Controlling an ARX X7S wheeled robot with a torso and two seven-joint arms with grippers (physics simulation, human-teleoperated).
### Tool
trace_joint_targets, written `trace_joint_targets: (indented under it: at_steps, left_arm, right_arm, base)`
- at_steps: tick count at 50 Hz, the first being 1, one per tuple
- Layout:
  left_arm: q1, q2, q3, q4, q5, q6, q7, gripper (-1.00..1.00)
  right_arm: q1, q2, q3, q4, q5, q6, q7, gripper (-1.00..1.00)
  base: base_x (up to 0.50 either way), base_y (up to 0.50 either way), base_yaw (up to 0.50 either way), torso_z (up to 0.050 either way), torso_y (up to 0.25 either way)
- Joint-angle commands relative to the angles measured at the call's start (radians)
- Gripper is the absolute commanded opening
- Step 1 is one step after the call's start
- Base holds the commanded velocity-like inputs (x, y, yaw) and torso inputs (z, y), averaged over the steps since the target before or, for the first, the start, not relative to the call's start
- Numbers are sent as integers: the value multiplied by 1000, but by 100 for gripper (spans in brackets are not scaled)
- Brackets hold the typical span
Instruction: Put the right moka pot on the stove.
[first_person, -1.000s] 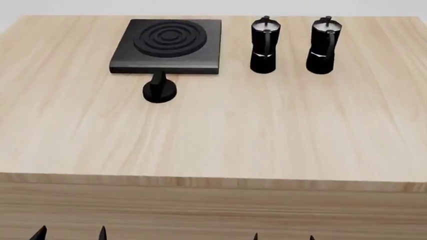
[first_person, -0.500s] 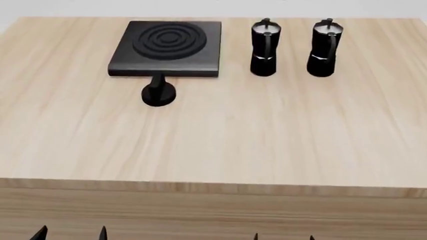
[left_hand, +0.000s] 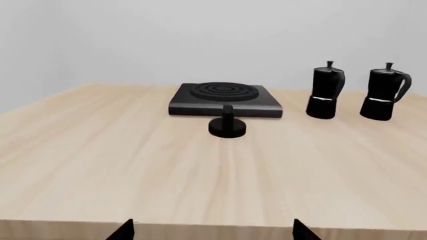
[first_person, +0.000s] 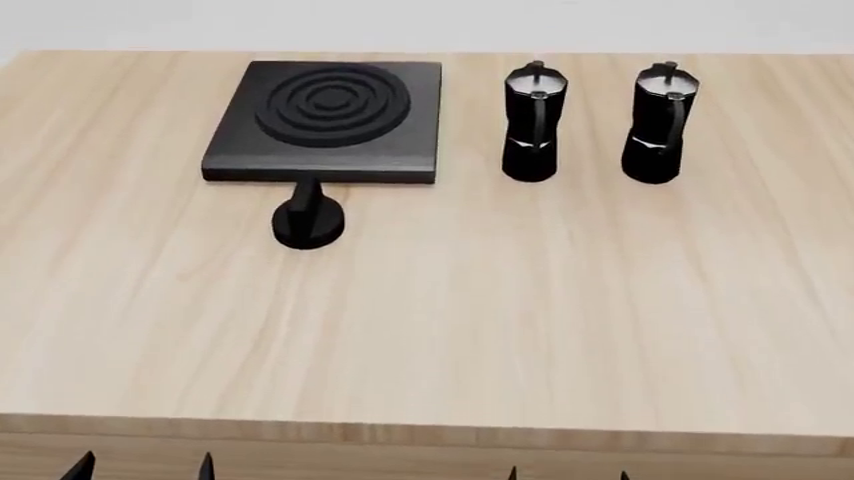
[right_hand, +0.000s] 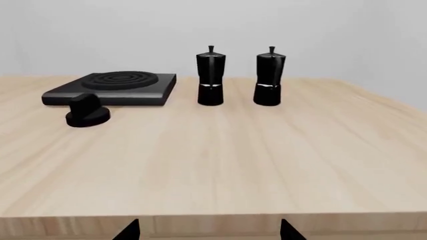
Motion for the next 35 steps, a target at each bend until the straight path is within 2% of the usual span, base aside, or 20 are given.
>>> trace_joint_targets:
  at_steps: [1, 35]
  left_arm:
    - [0, -9, 11, 4, -5, -3, -11, 100]
    - [-6, -27, 36, -4, -21, 4, -34, 100]
  right_arm:
    - [0, 9, -9, -1, 9, 2, 8, 100]
    - [5, 29, -35, 15, 25, -13, 25, 100]
  base:
    - [223, 0, 0, 0, 0]
    - [224, 5, 0, 0, 0]
